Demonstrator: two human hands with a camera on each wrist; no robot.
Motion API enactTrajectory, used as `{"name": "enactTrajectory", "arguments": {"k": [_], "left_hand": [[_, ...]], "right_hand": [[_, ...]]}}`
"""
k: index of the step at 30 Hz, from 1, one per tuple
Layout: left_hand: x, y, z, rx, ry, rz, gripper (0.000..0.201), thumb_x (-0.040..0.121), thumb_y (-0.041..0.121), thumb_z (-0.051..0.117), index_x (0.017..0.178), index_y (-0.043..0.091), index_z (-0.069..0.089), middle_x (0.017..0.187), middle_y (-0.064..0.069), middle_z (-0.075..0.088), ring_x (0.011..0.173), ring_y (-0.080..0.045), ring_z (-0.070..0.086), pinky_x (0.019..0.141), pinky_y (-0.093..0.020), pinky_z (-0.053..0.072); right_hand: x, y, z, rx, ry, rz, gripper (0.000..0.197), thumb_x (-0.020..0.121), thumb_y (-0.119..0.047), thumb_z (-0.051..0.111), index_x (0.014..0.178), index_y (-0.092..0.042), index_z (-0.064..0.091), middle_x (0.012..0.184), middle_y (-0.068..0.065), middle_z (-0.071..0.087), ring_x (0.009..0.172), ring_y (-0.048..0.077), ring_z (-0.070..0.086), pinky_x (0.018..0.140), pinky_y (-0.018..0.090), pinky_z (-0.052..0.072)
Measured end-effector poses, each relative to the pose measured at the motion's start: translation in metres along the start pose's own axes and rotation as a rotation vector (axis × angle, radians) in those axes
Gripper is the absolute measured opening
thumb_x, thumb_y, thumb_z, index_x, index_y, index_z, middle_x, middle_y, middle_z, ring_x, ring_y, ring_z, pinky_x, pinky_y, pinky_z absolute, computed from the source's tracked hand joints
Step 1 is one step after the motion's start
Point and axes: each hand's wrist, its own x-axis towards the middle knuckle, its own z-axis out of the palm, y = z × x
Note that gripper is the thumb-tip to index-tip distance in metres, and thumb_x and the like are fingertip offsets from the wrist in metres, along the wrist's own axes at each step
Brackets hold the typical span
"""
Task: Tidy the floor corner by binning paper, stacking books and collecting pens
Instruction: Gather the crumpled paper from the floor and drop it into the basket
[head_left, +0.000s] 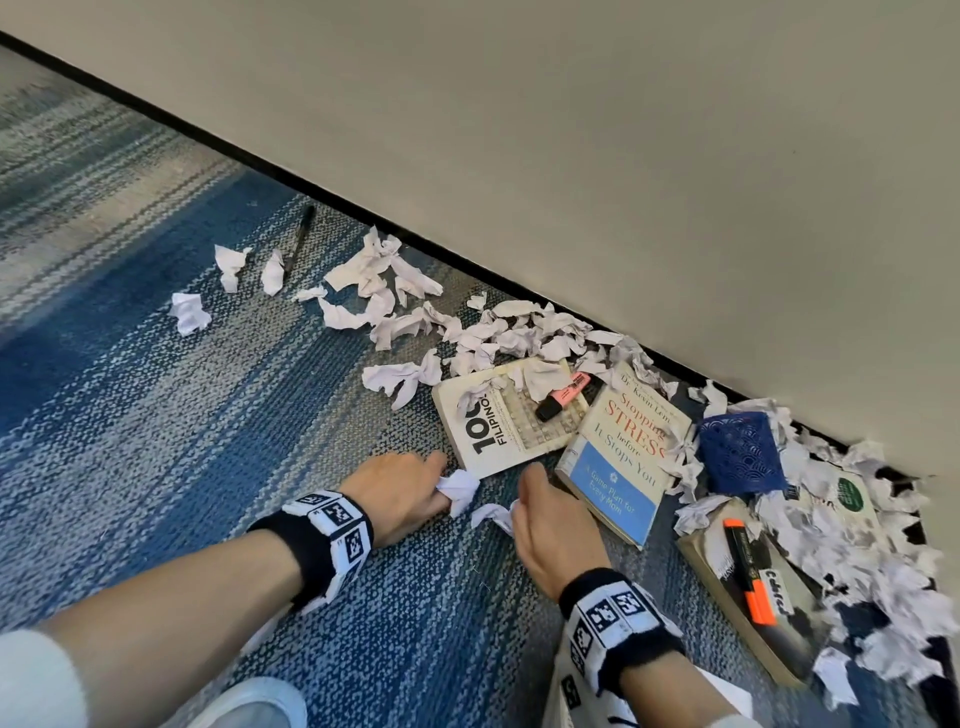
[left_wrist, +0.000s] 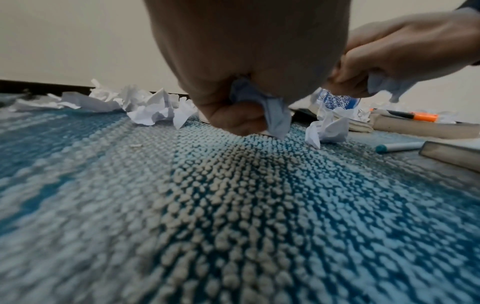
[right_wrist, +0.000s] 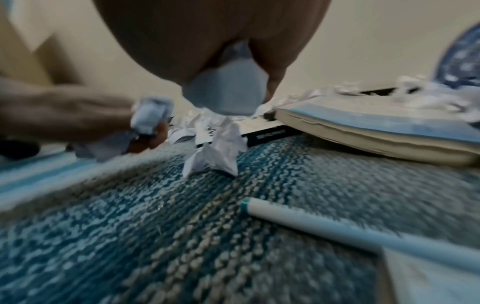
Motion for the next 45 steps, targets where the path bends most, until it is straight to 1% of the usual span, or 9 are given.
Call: {"name": "enactTrajectory", "arguments": {"k": [7, 11, 18, 22, 27, 30, 33, 41, 45], "left_hand": [[-0.007, -0.006, 0.006, -0.169, 0.084, -0.093, 0.034, 0.096, 0.025, 0.036, 0.129, 0.015, 0.034, 0.095, -0.004, 0.059, 0.070, -0.015, 0.057, 0.068, -0.030, 0.051], [-0.007, -0.012, 0.005, -0.262, 0.056, -0.066, 0.056, 0.091, 0.007, 0.046, 0.135, 0.034, 0.025, 0.124, -0.001, 0.045, 0.085, -0.014, 0.058, 0.080, -0.033, 0.055], [-0.009, -0.010, -0.002, -0.137, -0.011, -0.058, 0.023, 0.090, 0.013, 0.050, 0.110, 0.015, 0.061, 0.104, 0.003, 0.055, 0.091, -0.014, 0.050, 0.083, -0.028, 0.044], [-0.011, -0.011, -0.009, -0.237, -0.017, -0.196, 0.026, 0.084, 0.026, 0.058, 0.105, 0.011, 0.057, 0.104, -0.005, 0.060, 0.091, -0.022, 0.057, 0.082, -0.036, 0.051], [-0.007, -0.017, -0.007, -0.328, -0.079, -0.323, 0.052, 0.073, 0.005, 0.065, 0.124, 0.008, 0.053, 0.106, -0.005, 0.061, 0.086, -0.020, 0.063, 0.076, -0.029, 0.057], [-0.004, -0.021, -0.004, -0.265, -0.124, -0.301, 0.075, 0.070, 0.064, 0.071, 0.119, 0.010, 0.053, 0.104, -0.005, 0.062, 0.089, -0.019, 0.063, 0.081, -0.034, 0.057], [-0.005, -0.021, -0.002, -0.222, -0.117, -0.266, 0.095, 0.053, 0.101, 0.032, 0.093, 0.017, 0.055, 0.082, 0.000, 0.063, 0.074, -0.013, 0.062, 0.073, -0.034, 0.056], [-0.003, -0.022, 0.004, -0.340, 0.028, -0.282, 0.056, 0.090, 0.068, 0.013, 0.061, 0.025, 0.033, 0.056, 0.005, 0.033, 0.045, -0.014, 0.026, 0.049, -0.026, 0.038], [0.012, -0.039, -0.008, -0.450, 0.147, -0.292, 0.044, 0.081, 0.055, 0.015, 0.059, 0.022, 0.034, 0.056, -0.008, 0.058, 0.046, -0.017, 0.035, 0.045, -0.026, 0.033]], "right_hand": [[0.008, 0.003, 0.008, -0.120, -0.026, 0.055, 0.073, 0.079, -0.079, 0.035, 0.123, -0.021, 0.038, 0.111, 0.000, 0.037, 0.099, 0.016, 0.039, 0.084, 0.032, 0.043], [-0.010, 0.003, 0.025, -0.328, -0.235, 0.000, 0.062, 0.085, -0.064, 0.046, 0.132, -0.024, 0.037, 0.130, 0.007, 0.041, 0.108, 0.025, 0.050, 0.078, 0.044, 0.055], [-0.009, 0.004, 0.031, -0.258, -0.211, -0.091, 0.043, 0.067, 0.004, 0.068, 0.089, -0.020, 0.039, 0.081, -0.007, 0.039, 0.061, 0.010, 0.032, 0.055, 0.017, 0.033], [0.002, 0.008, 0.022, 0.061, -0.179, 0.167, 0.015, 0.096, -0.007, 0.034, 0.093, -0.021, 0.029, 0.079, -0.001, 0.044, 0.061, 0.015, 0.037, 0.055, 0.031, 0.027], [0.003, 0.012, 0.009, 0.185, 0.030, 0.214, 0.009, 0.099, -0.034, 0.039, 0.099, -0.026, 0.042, 0.069, -0.007, 0.053, 0.060, 0.011, 0.049, 0.056, 0.034, 0.037], [0.008, 0.005, 0.002, 0.098, -0.053, 0.261, 0.033, 0.092, -0.060, 0.038, 0.093, -0.031, 0.052, 0.067, -0.006, 0.060, 0.064, 0.013, 0.056, 0.059, 0.029, 0.040], [0.012, 0.003, 0.012, -0.061, -0.173, 0.266, 0.051, 0.087, -0.073, 0.031, 0.099, -0.027, 0.048, 0.080, -0.002, 0.067, 0.075, 0.022, 0.063, 0.065, 0.033, 0.048], [0.008, 0.000, 0.020, 0.005, -0.278, 0.105, 0.019, 0.102, -0.033, 0.034, 0.095, -0.018, 0.041, 0.088, 0.001, 0.054, 0.066, 0.013, 0.043, 0.061, 0.027, 0.036], [0.030, 0.006, -0.005, 0.328, -0.130, 0.239, 0.010, 0.100, -0.025, 0.042, 0.103, -0.016, 0.041, 0.087, 0.000, 0.060, 0.067, 0.014, 0.056, 0.066, 0.035, 0.053]]}}
